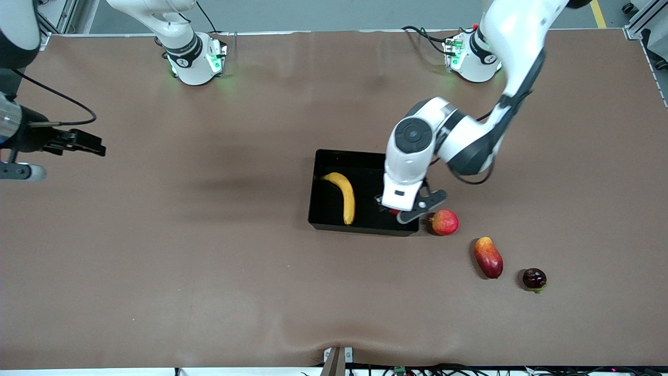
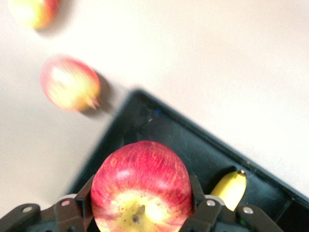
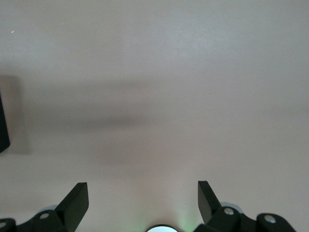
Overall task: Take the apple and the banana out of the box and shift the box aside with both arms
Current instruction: 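Lift the apple out and set it beside the mango with the left gripper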
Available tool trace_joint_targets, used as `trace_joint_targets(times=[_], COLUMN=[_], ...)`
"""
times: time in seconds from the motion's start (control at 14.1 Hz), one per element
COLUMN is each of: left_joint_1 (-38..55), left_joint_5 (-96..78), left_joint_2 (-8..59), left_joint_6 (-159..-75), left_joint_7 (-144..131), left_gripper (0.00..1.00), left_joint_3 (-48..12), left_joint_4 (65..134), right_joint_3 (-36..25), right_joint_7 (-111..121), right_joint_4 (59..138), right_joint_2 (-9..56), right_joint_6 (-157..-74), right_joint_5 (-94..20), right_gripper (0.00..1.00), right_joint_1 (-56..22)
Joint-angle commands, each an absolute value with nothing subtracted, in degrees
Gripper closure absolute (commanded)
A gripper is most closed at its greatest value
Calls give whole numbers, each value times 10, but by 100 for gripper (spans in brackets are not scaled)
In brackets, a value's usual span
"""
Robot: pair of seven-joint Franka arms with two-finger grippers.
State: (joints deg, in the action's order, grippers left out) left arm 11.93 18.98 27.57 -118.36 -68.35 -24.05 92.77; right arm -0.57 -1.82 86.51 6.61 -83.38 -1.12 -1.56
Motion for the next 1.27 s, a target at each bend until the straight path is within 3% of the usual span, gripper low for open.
trace_joint_targets(times=[0.0, 0.21, 0.42, 0.57, 0.78, 1.2], left_joint_1=[63, -9, -118, -170, -248, -292], left_joint_5=[176, 168, 176, 175, 179, 235], left_joint_2=[235, 217, 220, 238, 275, 363], left_joint_6=[-1152, -1101, -1106, -1139, -1256, -1328], left_joint_7=[-573, -442, -306, -240, -149, -92], left_gripper=[100, 100, 100, 100, 100, 100], left_joint_3=[-247, -247, -246, -245, -244, -241], left_joint_4=[938, 952, 988, 1011, 1066, 1049], right_joint_3=[-8, -9, -10, -10, -10, -10], right_joint_7=[-24, -25, -40, -40, -40, -40], right_joint_4=[860, 860, 862, 861, 861, 862], right_joint_2=[83, 85, 85, 86, 86, 98], right_joint_6=[-834, -832, -832, -835, -845, -859], right_joint_5=[-14, -58, -58, -58, -58, -58], right_gripper=[0, 0, 0, 0, 0, 0], right_joint_1=[-37, -34, -29, -25, -25, -31])
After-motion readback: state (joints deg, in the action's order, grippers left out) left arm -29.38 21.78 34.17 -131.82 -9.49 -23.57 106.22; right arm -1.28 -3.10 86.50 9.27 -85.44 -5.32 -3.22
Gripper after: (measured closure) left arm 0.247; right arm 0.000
